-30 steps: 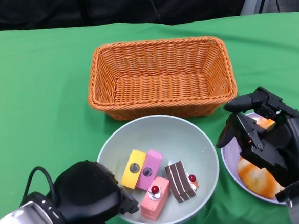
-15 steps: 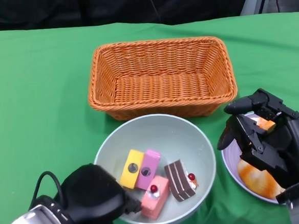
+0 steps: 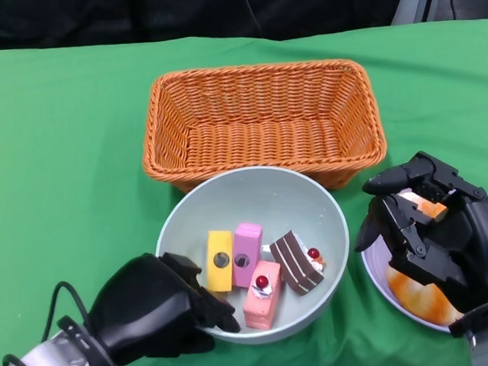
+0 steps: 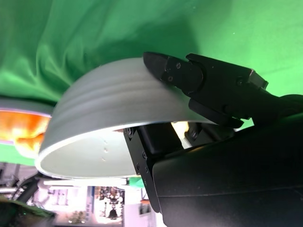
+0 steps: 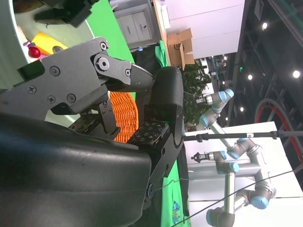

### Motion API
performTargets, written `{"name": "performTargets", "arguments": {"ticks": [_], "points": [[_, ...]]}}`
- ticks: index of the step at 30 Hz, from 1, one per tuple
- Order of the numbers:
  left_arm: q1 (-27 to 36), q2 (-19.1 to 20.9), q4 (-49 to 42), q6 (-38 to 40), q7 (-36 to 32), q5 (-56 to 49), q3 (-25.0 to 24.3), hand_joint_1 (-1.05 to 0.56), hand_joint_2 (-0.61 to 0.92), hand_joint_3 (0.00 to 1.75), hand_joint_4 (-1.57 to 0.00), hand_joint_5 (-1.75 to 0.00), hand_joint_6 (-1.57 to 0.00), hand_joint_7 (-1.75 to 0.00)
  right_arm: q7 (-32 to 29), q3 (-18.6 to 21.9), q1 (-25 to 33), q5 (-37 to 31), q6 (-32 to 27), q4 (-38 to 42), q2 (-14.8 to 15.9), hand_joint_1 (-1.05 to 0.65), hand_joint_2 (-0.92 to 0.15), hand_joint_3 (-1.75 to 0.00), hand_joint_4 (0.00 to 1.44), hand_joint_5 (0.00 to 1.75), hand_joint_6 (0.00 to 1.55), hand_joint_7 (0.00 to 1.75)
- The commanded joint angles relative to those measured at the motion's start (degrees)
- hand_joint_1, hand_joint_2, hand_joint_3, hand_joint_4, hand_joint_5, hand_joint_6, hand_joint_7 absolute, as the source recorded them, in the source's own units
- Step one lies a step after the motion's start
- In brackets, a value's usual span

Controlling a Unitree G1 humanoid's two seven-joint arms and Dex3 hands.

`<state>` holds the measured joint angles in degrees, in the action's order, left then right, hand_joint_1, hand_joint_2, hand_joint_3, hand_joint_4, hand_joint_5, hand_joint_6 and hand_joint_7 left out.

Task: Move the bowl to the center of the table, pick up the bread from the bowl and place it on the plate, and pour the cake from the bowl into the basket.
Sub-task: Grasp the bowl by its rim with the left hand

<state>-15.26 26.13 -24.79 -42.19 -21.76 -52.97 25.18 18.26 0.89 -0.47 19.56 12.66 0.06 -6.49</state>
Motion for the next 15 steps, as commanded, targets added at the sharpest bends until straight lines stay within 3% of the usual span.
{"name": "performTargets", "arguments": {"ticks": [1,5,9,10,13,15], "points": [[0.32,2.10,-0.97,-1.32,1.28,3.66,-1.13,-0.13,0.92,0.25,-0.66,-1.73,-0.66,-1.52,-0.19,0.24,0.06,-0.17,0.70,0.08,0.27,-0.08,-0.65,-0.87,0.78,1.57,0.79,1.12],[2.36,3.68,1.89,-2.52,3.83,7.97,-2.82,-0.14,0.92,0.26,-0.70,-1.75,-0.63,-1.67,0.03,0.58,-0.26,0.17,1.37,0.80,0.03,-0.09,-0.64,-0.89,0.78,1.56,0.79,1.12],[5.67,5.97,7.03,-4.70,9.64,16.31,-5.23,-0.11,0.90,0.33,-0.73,-1.73,-0.69,-1.56,0.10,0.79,-0.46,0.22,1.55,1.38,0.14,-0.09,-0.63,-0.89,0.79,1.56,0.79,1.12],[6.55,6.35,8.33,-5.08,11.29,18.94,-5.88,-0.10,0.86,0.39,-0.74,-1.68,-0.72,-1.50,0.03,0.82,-0.52,0.03,1.68,1.58,0.20,-0.10,-0.63,-0.89,0.78,1.56,0.79,1.11],[9.14,7.98,13.00,-5.68,16.20,25.70,-8.06,-0.08,0.60,0.89,-0.80,-1.60,-0.82,-1.34,-0.06,0.84,-0.65,-0.24,1.35,1.65,0.59,-0.09,-0.63,-0.90,0.77,1.56,0.78,1.11],[10.25,8.61,15.02,-6.14,18.79,28.61,-9.28,-0.07,0.53,1.05,-0.82,-1.57,-0.85,-1.30,-0.52,0.89,-0.73,-0.46,1.72,1.89,0.36,-0.08,-0.63,-0.91,0.76,1.57,0.77,1.12]]}}
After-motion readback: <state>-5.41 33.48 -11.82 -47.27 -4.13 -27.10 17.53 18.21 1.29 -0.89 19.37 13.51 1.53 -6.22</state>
